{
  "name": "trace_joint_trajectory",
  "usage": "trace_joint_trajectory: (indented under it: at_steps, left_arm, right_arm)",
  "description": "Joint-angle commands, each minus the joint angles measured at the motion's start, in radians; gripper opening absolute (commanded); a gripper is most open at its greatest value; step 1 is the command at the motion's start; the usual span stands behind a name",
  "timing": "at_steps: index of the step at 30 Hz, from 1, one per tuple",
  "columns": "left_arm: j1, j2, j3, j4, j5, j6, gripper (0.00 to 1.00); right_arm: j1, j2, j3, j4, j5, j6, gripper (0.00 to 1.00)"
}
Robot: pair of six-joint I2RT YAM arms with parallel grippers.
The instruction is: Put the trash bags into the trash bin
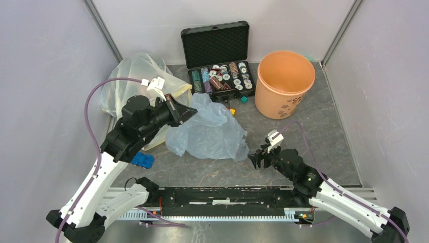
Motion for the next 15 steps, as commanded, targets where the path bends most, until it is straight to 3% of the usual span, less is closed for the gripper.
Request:
trace_joint_trajectory:
  at_steps: [1, 10, 15]
  left_arm:
    - [0.004, 0.006, 0.001, 0.042, 0.123, 0.09, 0.02]
    - [0.003, -0.018, -0.027, 0.06, 0.167, 0.109, 0.02]
    - [0.004, -0.019, 0.009, 0.008, 0.153, 0.143, 0.02]
  right_arm:
    - [0.005, -0.006, 0.072, 0.074, -0.095, -0.05, 0.82]
    - [0.005, 0.176, 0.169, 0.235, -0.176, -0.036, 0.91]
    - [0.005, 0.288, 0.272, 0.293, -0.328, -0.117, 0.97]
